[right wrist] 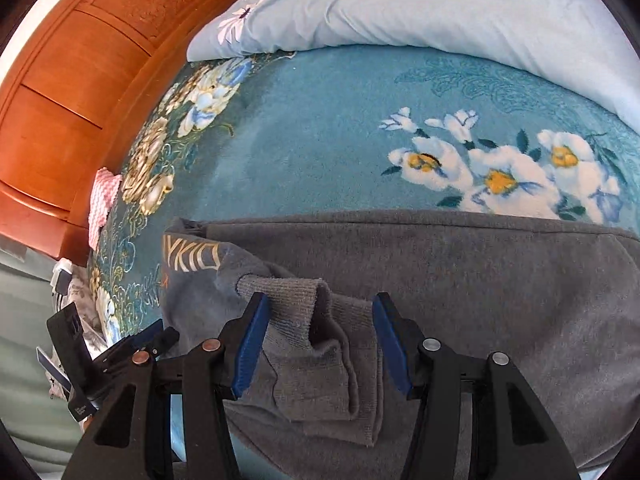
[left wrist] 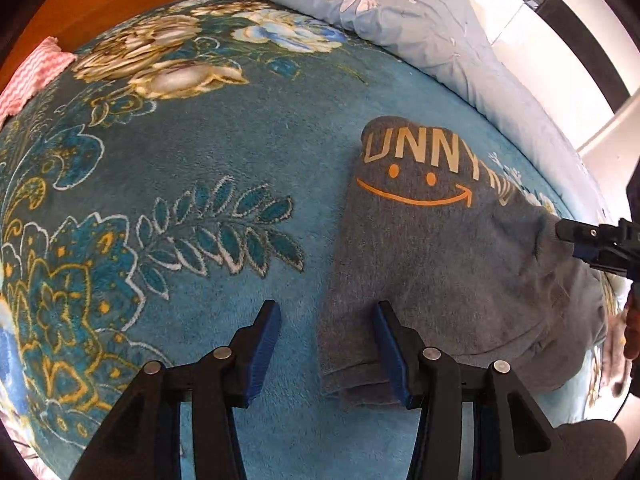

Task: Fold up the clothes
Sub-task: 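Release the sweatshirt with both grippers and lay the folded bundle flat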

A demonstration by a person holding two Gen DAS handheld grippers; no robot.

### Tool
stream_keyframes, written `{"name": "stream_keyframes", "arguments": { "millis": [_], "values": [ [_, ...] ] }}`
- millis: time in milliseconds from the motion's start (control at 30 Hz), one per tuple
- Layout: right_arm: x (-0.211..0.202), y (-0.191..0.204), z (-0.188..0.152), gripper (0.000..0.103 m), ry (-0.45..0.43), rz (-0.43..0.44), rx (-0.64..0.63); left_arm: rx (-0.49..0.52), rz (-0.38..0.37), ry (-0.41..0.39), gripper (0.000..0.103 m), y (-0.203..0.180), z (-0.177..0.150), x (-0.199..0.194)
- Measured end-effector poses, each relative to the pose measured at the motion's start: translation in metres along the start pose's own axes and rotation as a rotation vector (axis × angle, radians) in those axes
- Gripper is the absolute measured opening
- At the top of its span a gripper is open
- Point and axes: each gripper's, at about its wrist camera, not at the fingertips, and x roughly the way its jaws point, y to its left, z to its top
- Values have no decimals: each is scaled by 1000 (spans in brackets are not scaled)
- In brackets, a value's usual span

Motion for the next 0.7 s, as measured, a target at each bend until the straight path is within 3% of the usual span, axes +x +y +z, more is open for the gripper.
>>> {"name": "stream_keyframes", "arguments": {
  "millis": [267, 433, 567, 700],
  "values": [
    [4, 29, -8, 53, 27, -35, 23, -14, -28, 16, 54, 3, -6, -4],
    [-1, 27, -8, 7, -24, -43, 19, -88, -36, -22, 54, 9, -14, -16],
    [-25, 36, -16, 4, -79, 14, -34, -167, 31, -100, 54, 6, -39, -59],
    [-52, 38, -19, 4, -86, 53, -77, -210, 110, -101, 54, -11, -56, -105]
  ]
}}
